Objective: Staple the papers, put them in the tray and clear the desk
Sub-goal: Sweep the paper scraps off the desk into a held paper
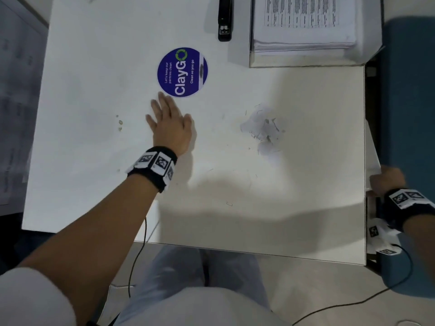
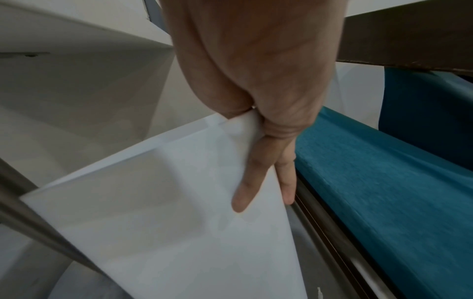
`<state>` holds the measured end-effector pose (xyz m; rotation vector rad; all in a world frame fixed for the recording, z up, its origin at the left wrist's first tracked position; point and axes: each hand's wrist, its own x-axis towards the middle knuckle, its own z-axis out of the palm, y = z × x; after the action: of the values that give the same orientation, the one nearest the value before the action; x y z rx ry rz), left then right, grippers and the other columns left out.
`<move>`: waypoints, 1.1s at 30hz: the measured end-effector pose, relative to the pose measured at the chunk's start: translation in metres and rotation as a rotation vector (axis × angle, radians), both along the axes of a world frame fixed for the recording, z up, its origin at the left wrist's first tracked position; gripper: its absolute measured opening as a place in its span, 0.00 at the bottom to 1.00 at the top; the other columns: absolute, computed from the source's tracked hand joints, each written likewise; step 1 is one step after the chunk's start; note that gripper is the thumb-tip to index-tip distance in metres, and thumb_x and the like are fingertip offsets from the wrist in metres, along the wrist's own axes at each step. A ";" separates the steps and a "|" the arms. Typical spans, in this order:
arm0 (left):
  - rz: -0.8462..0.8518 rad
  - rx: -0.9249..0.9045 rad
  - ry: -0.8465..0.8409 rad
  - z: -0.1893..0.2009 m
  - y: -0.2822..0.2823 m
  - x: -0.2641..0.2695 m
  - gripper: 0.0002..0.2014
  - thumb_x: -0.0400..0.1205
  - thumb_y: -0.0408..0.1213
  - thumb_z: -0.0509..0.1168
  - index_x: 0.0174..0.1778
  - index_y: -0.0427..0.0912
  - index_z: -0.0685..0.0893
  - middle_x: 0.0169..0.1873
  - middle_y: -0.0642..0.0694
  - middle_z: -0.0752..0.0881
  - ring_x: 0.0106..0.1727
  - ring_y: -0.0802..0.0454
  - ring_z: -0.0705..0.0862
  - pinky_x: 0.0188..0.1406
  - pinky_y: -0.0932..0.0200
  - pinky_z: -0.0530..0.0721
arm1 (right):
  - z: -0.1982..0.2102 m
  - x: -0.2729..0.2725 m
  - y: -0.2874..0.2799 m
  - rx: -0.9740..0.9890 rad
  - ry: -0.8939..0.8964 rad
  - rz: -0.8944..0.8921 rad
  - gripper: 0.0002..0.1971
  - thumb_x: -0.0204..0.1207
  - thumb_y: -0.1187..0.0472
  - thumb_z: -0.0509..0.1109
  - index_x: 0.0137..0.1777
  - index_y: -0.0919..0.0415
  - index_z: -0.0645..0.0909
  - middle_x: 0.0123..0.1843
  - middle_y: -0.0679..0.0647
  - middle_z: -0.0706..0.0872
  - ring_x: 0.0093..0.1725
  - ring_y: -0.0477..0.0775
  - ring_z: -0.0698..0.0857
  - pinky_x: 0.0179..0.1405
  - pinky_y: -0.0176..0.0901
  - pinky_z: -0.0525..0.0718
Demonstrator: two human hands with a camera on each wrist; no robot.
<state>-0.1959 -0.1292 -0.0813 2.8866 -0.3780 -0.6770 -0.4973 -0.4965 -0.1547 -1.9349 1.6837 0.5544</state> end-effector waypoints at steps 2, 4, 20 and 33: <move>-0.076 0.002 0.024 0.000 -0.019 -0.016 0.34 0.87 0.48 0.44 0.82 0.29 0.42 0.84 0.31 0.40 0.84 0.32 0.40 0.82 0.32 0.43 | 0.005 0.001 0.004 0.007 0.011 -0.010 0.16 0.73 0.77 0.58 0.58 0.79 0.80 0.57 0.75 0.84 0.57 0.75 0.84 0.55 0.59 0.83; -0.164 -0.002 0.046 0.001 -0.041 -0.045 0.36 0.86 0.51 0.43 0.82 0.29 0.42 0.83 0.30 0.39 0.84 0.30 0.39 0.82 0.32 0.42 | 0.007 0.001 0.005 0.020 0.016 -0.011 0.16 0.73 0.77 0.58 0.58 0.79 0.80 0.54 0.73 0.85 0.57 0.74 0.84 0.50 0.56 0.84; 0.001 -0.019 0.024 0.024 0.066 -0.152 0.37 0.84 0.57 0.41 0.83 0.37 0.43 0.84 0.37 0.40 0.84 0.36 0.38 0.81 0.32 0.39 | -0.014 0.001 -0.002 0.024 0.041 0.058 0.13 0.72 0.77 0.59 0.53 0.80 0.80 0.55 0.78 0.84 0.49 0.72 0.84 0.40 0.46 0.76; -0.060 -0.053 0.131 0.005 -0.073 -0.165 0.44 0.80 0.61 0.37 0.81 0.27 0.43 0.82 0.26 0.37 0.81 0.23 0.35 0.79 0.25 0.42 | -0.007 0.000 0.005 0.046 -0.032 0.011 0.12 0.73 0.76 0.56 0.49 0.75 0.80 0.56 0.76 0.86 0.53 0.75 0.86 0.52 0.64 0.86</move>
<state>-0.3609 -0.2022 -0.0762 2.7724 -0.4588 -0.8469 -0.4977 -0.4918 -0.1613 -1.9115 1.6273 0.5582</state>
